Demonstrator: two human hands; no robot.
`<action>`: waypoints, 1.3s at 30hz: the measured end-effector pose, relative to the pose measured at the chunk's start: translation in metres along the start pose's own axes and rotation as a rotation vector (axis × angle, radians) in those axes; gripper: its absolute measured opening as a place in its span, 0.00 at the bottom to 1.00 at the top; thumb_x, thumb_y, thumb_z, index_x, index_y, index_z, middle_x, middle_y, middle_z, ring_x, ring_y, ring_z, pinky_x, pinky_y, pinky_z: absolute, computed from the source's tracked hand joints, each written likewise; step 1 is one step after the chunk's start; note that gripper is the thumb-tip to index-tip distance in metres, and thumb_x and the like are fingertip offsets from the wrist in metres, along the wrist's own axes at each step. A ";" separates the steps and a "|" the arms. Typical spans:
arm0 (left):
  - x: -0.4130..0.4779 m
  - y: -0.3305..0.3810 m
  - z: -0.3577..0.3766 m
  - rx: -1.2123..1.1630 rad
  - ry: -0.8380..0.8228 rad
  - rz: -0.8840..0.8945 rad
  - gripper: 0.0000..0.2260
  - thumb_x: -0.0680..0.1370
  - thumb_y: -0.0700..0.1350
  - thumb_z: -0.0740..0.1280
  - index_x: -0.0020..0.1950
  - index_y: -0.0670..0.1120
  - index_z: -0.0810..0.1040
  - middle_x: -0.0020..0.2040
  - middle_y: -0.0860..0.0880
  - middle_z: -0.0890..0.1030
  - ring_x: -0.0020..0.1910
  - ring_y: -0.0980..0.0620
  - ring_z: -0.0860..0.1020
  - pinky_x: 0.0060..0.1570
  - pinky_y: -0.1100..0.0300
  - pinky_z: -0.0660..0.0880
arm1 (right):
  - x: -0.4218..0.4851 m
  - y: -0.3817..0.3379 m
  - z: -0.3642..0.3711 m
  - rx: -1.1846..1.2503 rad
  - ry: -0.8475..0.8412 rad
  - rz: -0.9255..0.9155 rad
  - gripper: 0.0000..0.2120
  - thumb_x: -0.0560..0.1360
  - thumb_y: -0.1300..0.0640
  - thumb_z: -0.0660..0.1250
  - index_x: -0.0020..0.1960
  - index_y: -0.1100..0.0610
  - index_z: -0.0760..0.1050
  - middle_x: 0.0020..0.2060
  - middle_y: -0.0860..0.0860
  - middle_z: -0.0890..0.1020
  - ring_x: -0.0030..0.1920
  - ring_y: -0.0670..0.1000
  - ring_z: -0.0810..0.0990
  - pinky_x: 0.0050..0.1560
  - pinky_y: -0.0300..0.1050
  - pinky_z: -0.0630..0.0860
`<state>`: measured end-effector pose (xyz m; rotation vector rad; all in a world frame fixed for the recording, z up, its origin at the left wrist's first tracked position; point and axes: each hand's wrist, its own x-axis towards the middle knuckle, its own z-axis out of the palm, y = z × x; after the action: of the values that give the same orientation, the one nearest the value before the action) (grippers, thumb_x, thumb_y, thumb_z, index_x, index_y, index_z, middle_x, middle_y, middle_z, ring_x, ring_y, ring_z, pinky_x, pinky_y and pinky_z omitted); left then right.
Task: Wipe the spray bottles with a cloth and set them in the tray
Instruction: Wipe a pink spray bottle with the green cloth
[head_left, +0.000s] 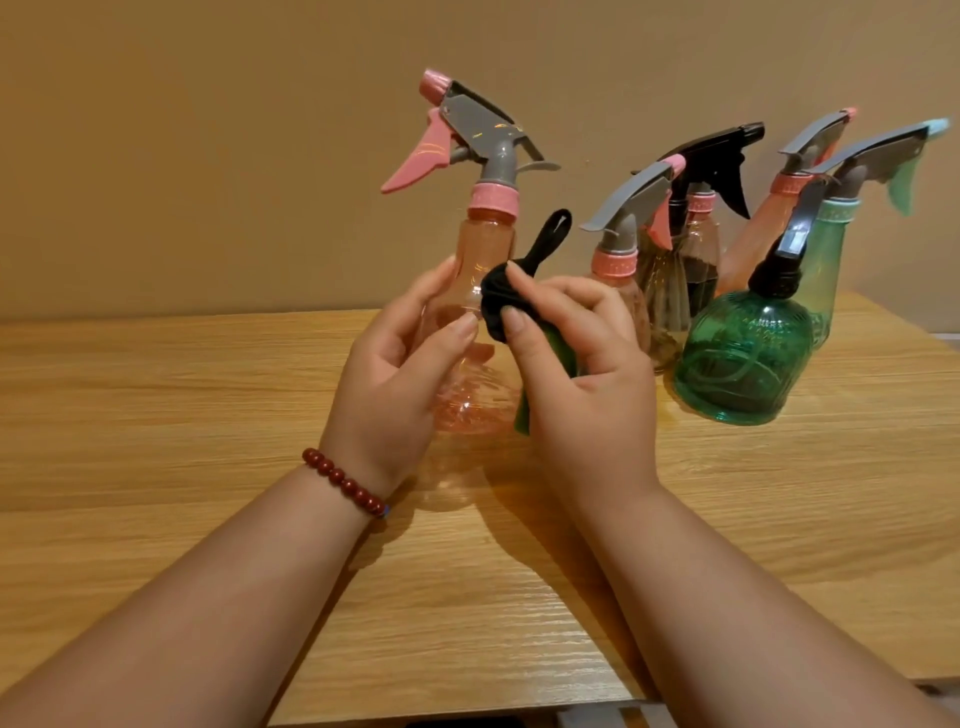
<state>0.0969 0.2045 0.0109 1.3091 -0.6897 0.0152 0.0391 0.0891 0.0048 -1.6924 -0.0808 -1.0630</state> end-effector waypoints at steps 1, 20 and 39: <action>0.000 0.000 0.001 -0.032 0.010 -0.015 0.22 0.75 0.43 0.63 0.70 0.46 0.70 0.57 0.51 0.82 0.55 0.54 0.81 0.49 0.64 0.76 | -0.001 0.000 0.000 -0.003 0.002 -0.005 0.15 0.76 0.59 0.67 0.62 0.51 0.77 0.52 0.51 0.75 0.55 0.38 0.73 0.57 0.29 0.69; 0.002 0.001 0.008 0.043 0.038 0.023 0.21 0.80 0.51 0.57 0.74 0.53 0.64 0.67 0.53 0.76 0.66 0.52 0.74 0.64 0.48 0.72 | -0.007 -0.003 0.007 -0.005 -0.137 -0.103 0.19 0.80 0.60 0.62 0.69 0.51 0.70 0.72 0.52 0.67 0.72 0.41 0.64 0.67 0.31 0.63; 0.001 -0.005 -0.004 0.309 -0.007 0.117 0.20 0.74 0.55 0.63 0.67 0.60 0.71 0.58 0.56 0.81 0.51 0.54 0.81 0.50 0.60 0.79 | 0.001 -0.003 0.009 0.036 -0.162 0.149 0.22 0.84 0.54 0.51 0.75 0.43 0.52 0.65 0.27 0.60 0.64 0.21 0.56 0.60 0.18 0.55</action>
<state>0.1013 0.2065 0.0062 1.5621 -0.7912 0.2194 0.0436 0.0969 0.0075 -1.7219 -0.0757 -0.8094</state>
